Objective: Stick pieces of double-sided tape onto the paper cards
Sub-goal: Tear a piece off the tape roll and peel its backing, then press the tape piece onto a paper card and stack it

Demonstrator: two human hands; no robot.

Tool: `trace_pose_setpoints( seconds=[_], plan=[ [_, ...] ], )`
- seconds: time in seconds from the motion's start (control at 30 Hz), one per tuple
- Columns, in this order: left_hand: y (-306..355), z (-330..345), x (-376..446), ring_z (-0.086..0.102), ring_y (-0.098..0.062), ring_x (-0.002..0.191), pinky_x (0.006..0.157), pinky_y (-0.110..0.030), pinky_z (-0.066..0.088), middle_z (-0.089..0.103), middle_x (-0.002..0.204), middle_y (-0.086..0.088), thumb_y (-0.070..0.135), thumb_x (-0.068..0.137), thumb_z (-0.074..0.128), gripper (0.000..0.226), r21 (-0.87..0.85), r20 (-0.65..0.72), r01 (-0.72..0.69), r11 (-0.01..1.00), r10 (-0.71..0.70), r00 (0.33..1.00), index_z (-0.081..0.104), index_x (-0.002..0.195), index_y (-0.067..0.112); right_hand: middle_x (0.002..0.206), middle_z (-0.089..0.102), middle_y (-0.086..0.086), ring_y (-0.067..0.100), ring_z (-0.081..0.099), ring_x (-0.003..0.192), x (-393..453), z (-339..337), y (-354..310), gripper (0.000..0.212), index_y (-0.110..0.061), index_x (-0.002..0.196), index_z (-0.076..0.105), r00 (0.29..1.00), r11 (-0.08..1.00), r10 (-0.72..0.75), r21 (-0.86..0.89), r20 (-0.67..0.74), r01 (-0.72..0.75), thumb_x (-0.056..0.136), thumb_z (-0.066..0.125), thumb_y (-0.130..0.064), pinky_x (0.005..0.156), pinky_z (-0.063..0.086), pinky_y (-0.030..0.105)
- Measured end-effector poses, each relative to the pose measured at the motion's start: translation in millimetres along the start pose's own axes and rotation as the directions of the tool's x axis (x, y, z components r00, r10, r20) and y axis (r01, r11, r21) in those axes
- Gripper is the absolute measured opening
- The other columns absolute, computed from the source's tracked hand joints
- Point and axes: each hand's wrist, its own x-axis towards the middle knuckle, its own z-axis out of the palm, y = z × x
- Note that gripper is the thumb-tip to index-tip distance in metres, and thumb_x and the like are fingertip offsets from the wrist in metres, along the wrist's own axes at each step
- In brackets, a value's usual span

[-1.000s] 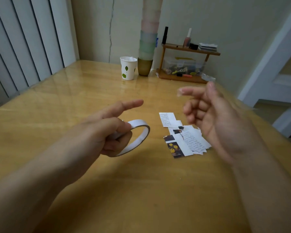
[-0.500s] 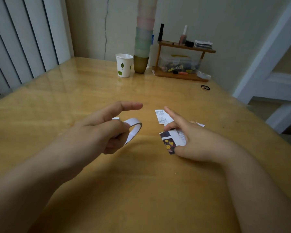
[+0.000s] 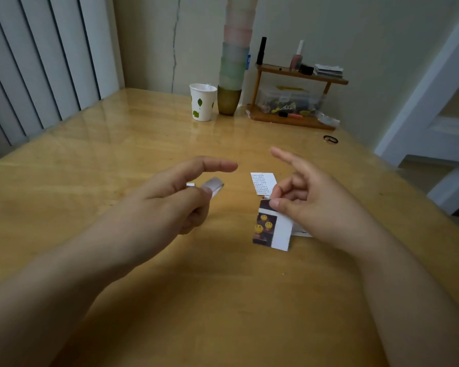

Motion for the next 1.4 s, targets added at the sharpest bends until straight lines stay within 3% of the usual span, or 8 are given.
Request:
trace_pose_setpoints(
  seconds=[0.23,0.37,0.53,0.63,0.7,0.83,1.0,1.4],
  plan=[
    [-9,3,1,0.05,-0.005,0.067,0.059,-0.015,0.036,0.049,0.067,0.002,0.021,0.091,0.048,0.024,0.511,-0.062,-0.088,0.855,0.139,0.988,0.057,0.103,0.04,0.07,0.067,-0.011,0.002,0.064,0.075,-2,27,-8,0.054,-0.039,0.125,0.051,0.984,0.939,0.181,0.297,-0.002,-0.172,0.083,0.071,-0.011,0.075,0.046,0.027],
    [-16,4,2,0.046,-0.002,0.084,0.071,-0.019,0.023,0.041,0.083,0.017,0.039,0.09,0.051,0.009,0.779,0.011,-0.083,0.622,0.12,0.993,0.049,0.099,0.039,0.072,0.065,-0.009,-0.001,0.057,0.064,-6,45,-11,0.055,-0.04,0.126,0.046,0.979,0.962,0.203,0.19,-0.01,-0.197,0.085,0.068,-0.012,0.058,0.042,0.006],
    [-27,11,7,0.044,-0.013,0.092,0.09,-0.028,0.021,0.044,0.098,0.01,0.055,0.08,0.056,0.024,0.882,0.029,-0.038,0.47,0.027,0.999,0.043,0.085,0.035,0.083,0.065,-0.007,0.004,0.058,0.075,-10,58,-15,0.068,-0.042,0.136,0.038,0.992,0.991,0.128,-0.034,-0.001,-0.128,0.083,0.068,-0.013,0.067,0.042,0.012],
    [-28,10,9,0.04,-0.011,0.087,0.087,-0.027,0.02,0.044,0.098,0.01,0.056,0.079,0.059,0.027,0.877,0.033,-0.02,0.48,-0.018,0.999,0.045,0.083,0.033,0.085,0.053,-0.014,0.001,0.049,0.073,-8,52,-15,0.05,-0.042,0.122,0.052,0.994,0.985,0.109,-0.133,-0.022,-0.111,0.081,0.072,-0.022,0.064,0.037,0.008],
    [-28,9,9,0.038,-0.01,0.084,0.084,-0.026,0.018,0.044,0.096,0.01,0.056,0.078,0.06,0.027,0.869,0.033,-0.018,0.494,-0.022,0.999,0.046,0.083,0.033,0.07,0.047,-0.013,0.004,0.043,0.055,-7,40,-18,0.016,-0.029,0.102,0.067,0.982,0.983,0.181,0.049,-0.046,-0.178,0.087,0.065,-0.025,0.052,0.036,0.013],
    [-28,9,8,0.042,-0.01,0.086,0.084,-0.024,0.019,0.044,0.09,0.013,0.054,0.079,0.06,0.024,0.855,0.055,-0.023,0.518,-0.045,0.997,0.05,0.084,0.033,0.049,0.036,-0.003,0.005,0.022,0.036,-8,23,-29,0.027,-0.006,0.082,0.069,0.872,0.752,0.365,0.449,0.326,-0.483,0.096,0.047,-0.014,0.033,0.016,0.014],
    [-25,8,8,0.041,-0.003,0.074,0.068,-0.02,0.023,0.041,0.078,0.014,0.046,0.083,0.062,0.016,0.824,0.085,-0.028,0.566,-0.075,0.994,0.052,0.086,0.033,0.046,0.034,-0.003,0.003,0.019,0.033,-11,30,-32,0.025,0.0,0.096,0.066,0.735,0.774,0.412,0.219,0.538,-0.594,0.094,0.043,-0.01,0.031,0.014,0.011],
    [-22,9,6,0.041,-0.001,0.068,0.059,-0.004,0.026,0.041,0.078,0.012,0.031,0.085,0.063,0.005,0.775,0.138,-0.052,0.63,-0.088,0.986,0.062,0.088,0.034,0.043,0.037,-0.003,0.005,0.021,0.034,-12,34,-34,0.022,-0.003,0.098,0.065,0.763,0.842,0.439,0.078,0.476,-0.533,0.091,0.046,-0.012,0.034,0.014,0.014]
  ],
)
